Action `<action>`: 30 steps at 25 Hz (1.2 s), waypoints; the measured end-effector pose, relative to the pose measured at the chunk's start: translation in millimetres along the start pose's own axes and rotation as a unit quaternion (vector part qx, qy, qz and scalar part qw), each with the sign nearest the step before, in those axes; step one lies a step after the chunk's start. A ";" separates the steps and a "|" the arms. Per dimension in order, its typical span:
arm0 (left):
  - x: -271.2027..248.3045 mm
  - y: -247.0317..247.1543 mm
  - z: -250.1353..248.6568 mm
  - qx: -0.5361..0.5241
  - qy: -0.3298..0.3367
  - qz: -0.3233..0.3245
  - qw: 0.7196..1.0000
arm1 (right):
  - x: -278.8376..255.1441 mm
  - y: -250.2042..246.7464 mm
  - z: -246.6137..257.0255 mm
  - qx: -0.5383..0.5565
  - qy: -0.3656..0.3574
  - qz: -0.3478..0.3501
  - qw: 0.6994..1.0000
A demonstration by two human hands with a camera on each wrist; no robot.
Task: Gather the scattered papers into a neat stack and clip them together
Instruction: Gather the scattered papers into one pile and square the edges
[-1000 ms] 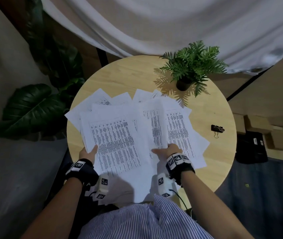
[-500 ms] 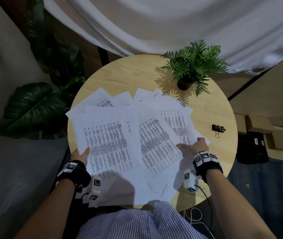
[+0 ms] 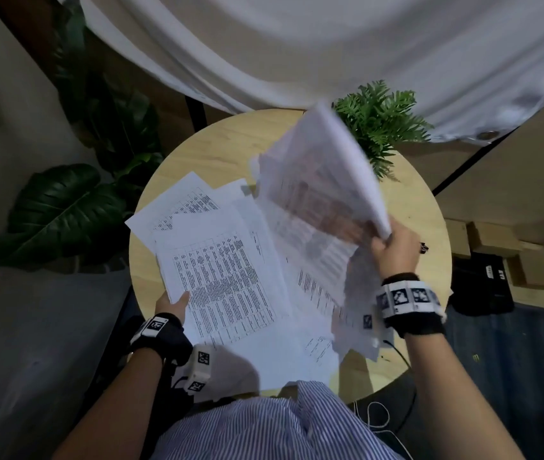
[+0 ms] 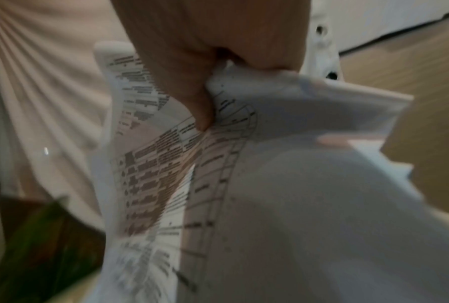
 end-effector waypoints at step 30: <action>-20.5 9.1 8.9 0.068 0.017 0.034 0.997 | 7.4 53.0 15.2 0.038 0.057 -0.063 0.996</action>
Point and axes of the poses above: each hand's wrist, its own x-axis towards the middle knuckle, its own y-axis out of the palm, z = x × y, the point moved 4 cm from there along x, towards the middle knuckle, and after that the axes turned 3 degrees about y, right-handed, at the moved point
